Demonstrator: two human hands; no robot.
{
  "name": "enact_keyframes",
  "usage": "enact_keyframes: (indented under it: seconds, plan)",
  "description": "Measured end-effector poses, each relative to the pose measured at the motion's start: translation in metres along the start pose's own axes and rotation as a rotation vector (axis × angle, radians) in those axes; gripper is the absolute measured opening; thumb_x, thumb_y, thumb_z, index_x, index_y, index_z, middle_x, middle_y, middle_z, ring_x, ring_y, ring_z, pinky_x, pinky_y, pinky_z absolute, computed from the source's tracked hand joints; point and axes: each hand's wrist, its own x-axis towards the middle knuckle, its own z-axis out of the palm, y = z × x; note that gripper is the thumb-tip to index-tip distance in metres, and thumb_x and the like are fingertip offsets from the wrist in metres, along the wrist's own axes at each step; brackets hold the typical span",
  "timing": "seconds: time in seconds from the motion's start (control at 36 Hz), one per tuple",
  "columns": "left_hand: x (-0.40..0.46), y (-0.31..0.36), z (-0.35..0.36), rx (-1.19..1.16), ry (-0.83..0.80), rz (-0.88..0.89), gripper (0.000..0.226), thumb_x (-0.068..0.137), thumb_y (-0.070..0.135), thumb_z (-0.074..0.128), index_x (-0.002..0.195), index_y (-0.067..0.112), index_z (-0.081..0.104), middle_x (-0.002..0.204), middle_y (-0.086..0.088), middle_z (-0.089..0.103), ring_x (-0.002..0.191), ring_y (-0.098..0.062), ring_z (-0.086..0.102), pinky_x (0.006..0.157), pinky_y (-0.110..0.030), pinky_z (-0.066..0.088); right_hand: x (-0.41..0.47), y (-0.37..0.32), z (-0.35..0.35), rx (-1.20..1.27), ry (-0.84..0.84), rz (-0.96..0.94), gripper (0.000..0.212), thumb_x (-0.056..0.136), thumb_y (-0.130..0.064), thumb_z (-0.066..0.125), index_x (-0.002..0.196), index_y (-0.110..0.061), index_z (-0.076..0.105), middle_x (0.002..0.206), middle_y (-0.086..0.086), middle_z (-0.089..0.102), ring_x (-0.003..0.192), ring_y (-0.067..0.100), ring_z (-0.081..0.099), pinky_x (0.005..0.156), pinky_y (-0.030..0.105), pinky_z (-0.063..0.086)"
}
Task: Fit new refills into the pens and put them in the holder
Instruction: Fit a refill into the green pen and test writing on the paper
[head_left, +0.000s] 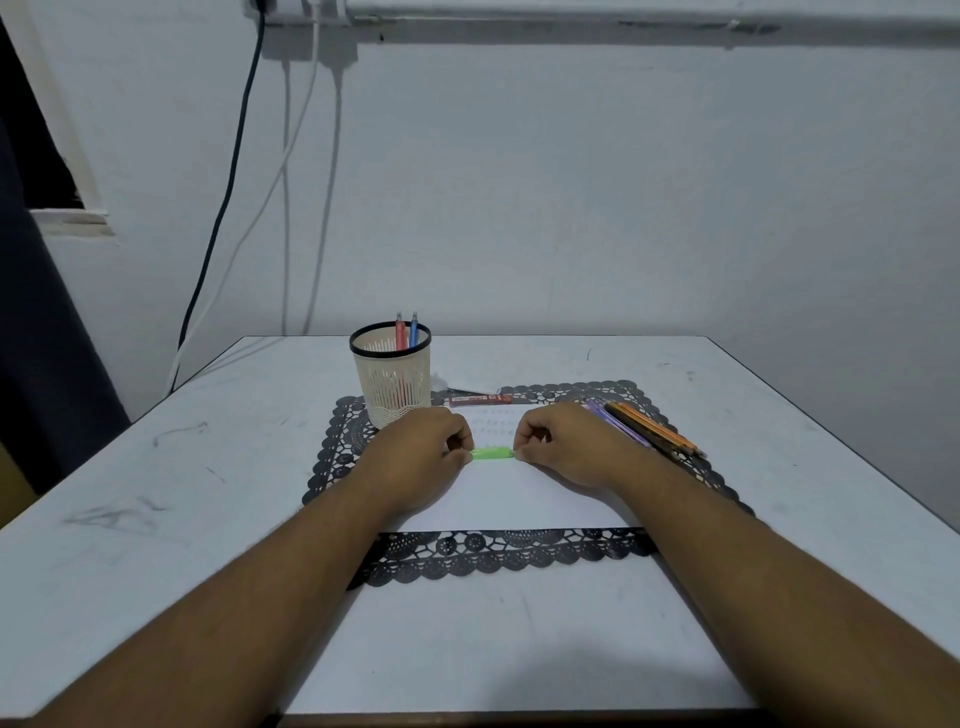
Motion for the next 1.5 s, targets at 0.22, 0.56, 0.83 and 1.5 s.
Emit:
enact_keyframes:
  seconds: [0.22, 0.56, 0.83, 1.5]
  plan:
    - [0.000, -0.003, 0.000, -0.001, -0.012, -0.007, 0.006, 0.094, 0.029, 0.066, 0.089, 0.033, 0.066, 0.089, 0.018, 0.060, 0.083, -0.001, 0.056, 0.075, -0.032, 0.052, 0.000, 0.006, -0.010, -0.090, 0.027, 0.037, 0.006, 0.097, -0.024, 0.070, 0.092, -0.022, 0.072, 0.086, -0.014, 0.069, 0.076, 0.002, 0.059, 0.062, 0.023, 0.040]
    - [-0.002, 0.002, -0.001, -0.009, -0.032, 0.056, 0.005, 0.092, 0.029, 0.065, 0.090, 0.034, 0.066, 0.089, 0.018, 0.060, 0.084, -0.001, 0.056, 0.076, -0.034, 0.053, 0.008, -0.012, 0.006, -0.063, 0.070, -0.030, 0.007, 0.095, -0.023, 0.070, 0.094, -0.019, 0.077, 0.081, -0.014, 0.066, 0.072, 0.001, 0.056, 0.063, 0.026, 0.042]
    - [0.000, 0.001, 0.000, -0.012, -0.042, 0.052, 0.006, 0.093, 0.028, 0.066, 0.091, 0.034, 0.066, 0.090, 0.018, 0.061, 0.083, 0.000, 0.057, 0.075, -0.032, 0.053, 0.002, 0.000, -0.009, 0.066, 0.038, 0.028, 0.009, 0.097, -0.025, 0.069, 0.095, -0.024, 0.078, 0.092, -0.012, 0.075, 0.088, 0.003, 0.067, 0.078, 0.027, 0.051]
    - [-0.001, 0.003, -0.001, -0.001, -0.039, 0.032, 0.004, 0.095, 0.029, 0.065, 0.092, 0.033, 0.066, 0.093, 0.018, 0.062, 0.085, 0.000, 0.057, 0.077, -0.031, 0.053, -0.004, 0.005, -0.018, 0.016, -0.074, 0.035, 0.005, 0.095, -0.020, 0.074, 0.092, -0.017, 0.075, 0.078, -0.012, 0.068, 0.064, -0.005, 0.055, 0.055, 0.007, 0.039]
